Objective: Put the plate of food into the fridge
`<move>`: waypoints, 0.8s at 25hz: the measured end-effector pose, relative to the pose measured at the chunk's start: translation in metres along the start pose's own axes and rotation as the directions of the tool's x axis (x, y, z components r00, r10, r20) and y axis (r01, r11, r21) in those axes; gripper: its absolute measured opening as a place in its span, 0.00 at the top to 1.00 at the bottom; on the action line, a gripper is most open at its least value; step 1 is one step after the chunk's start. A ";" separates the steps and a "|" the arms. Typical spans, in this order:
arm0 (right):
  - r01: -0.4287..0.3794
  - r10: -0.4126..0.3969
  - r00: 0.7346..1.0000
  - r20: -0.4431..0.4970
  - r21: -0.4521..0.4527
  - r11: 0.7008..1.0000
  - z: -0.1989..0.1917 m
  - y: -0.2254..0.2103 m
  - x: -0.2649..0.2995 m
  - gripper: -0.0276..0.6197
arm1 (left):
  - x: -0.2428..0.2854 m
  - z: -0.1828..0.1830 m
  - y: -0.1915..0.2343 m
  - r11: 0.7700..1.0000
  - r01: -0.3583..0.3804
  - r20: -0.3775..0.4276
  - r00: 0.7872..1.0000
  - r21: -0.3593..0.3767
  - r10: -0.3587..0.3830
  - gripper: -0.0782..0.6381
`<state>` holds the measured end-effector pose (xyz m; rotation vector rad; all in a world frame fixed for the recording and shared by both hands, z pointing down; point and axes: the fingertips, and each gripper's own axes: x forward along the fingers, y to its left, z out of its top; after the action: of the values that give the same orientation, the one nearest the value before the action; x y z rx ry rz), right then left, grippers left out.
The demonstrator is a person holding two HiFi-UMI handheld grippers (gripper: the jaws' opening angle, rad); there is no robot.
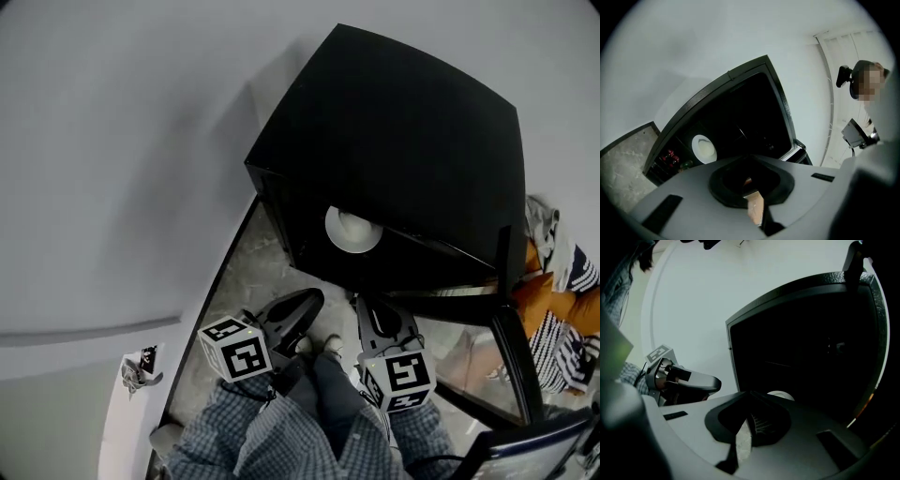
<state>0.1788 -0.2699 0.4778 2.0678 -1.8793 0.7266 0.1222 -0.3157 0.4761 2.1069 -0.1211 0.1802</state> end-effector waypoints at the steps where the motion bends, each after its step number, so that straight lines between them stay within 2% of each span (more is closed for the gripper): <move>1: -0.001 0.001 1.000 0.010 0.015 1.000 0.004 -0.001 -0.004 0.95 | -0.002 0.002 -0.007 1.000 0.001 0.002 1.000 0.017 -0.001 0.88; 5: -0.011 0.008 0.998 0.061 0.049 0.999 0.024 0.000 -0.018 0.95 | -0.006 0.016 -0.031 0.997 0.015 0.020 1.000 0.078 -0.017 0.88; 11: -0.081 0.075 0.992 0.097 0.059 0.995 0.043 0.000 -0.025 0.95 | 0.000 0.032 -0.060 0.986 0.001 0.047 0.999 0.168 -0.010 0.88; 14: -0.093 0.084 0.990 0.113 0.077 0.993 0.046 0.004 -0.034 0.95 | -0.002 0.028 -0.069 0.977 -0.009 0.034 0.999 0.214 0.001 0.88; 20: -0.143 0.134 0.980 0.149 0.053 0.988 0.060 0.010 -0.036 0.95 | 0.001 0.036 -0.080 0.951 -0.046 0.059 0.998 0.306 0.029 0.88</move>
<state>0.1794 -0.2706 0.4068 2.0953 -2.1237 0.6925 0.1390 -0.3052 0.3904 2.4223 -0.1748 0.1735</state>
